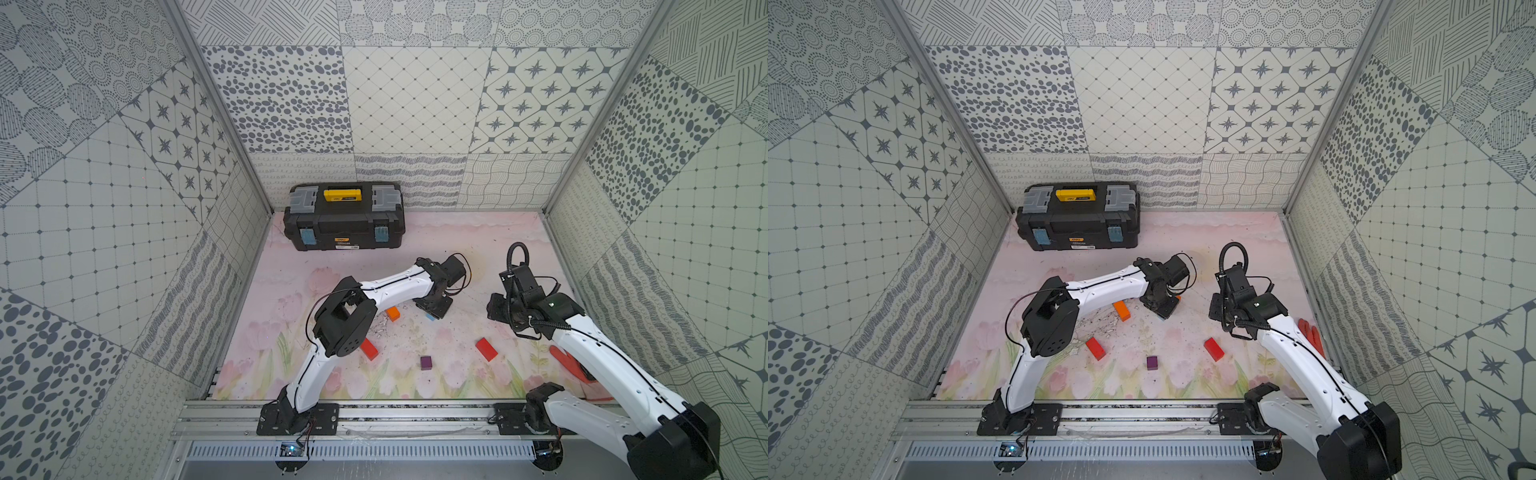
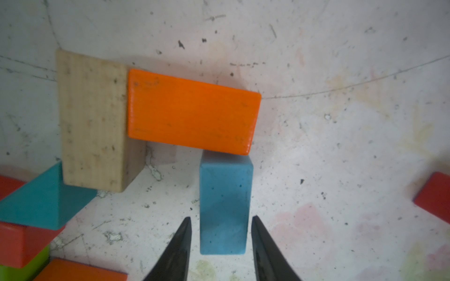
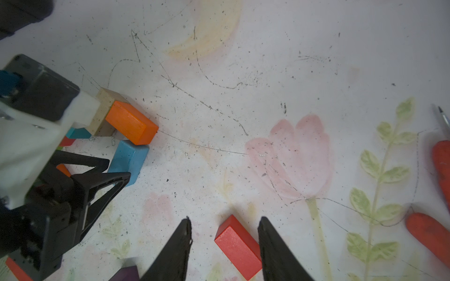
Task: Assemble a heart with building blocks
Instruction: Assemble the building block at the center of the board.
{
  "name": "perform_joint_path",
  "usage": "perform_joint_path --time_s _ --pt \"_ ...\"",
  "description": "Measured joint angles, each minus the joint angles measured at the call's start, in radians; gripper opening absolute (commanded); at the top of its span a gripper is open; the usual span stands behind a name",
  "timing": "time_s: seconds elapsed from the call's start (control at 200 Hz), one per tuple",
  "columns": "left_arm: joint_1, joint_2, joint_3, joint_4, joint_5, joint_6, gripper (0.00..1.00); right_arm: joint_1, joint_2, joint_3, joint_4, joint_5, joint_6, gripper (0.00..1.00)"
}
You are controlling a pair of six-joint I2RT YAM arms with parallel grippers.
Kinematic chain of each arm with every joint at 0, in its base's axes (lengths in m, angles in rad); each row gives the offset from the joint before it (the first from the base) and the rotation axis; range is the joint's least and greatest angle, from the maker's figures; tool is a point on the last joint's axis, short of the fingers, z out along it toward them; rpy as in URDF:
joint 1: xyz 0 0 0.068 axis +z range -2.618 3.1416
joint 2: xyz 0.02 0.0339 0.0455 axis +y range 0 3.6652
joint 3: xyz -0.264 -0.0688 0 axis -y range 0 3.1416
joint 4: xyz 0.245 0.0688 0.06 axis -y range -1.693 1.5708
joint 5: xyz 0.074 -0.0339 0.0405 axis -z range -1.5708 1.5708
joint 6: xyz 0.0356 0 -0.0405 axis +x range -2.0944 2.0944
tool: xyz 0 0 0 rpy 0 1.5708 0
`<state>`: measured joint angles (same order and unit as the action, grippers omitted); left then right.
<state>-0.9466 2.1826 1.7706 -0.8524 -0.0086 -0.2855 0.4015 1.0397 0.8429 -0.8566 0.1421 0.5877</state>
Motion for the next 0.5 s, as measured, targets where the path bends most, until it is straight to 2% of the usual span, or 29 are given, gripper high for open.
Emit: perform_joint_path --time_s 0.5 --pt "0.0 0.0 0.0 0.0 -0.002 0.0 0.39 0.0 0.0 0.004 0.0 0.0 -0.003 0.47"
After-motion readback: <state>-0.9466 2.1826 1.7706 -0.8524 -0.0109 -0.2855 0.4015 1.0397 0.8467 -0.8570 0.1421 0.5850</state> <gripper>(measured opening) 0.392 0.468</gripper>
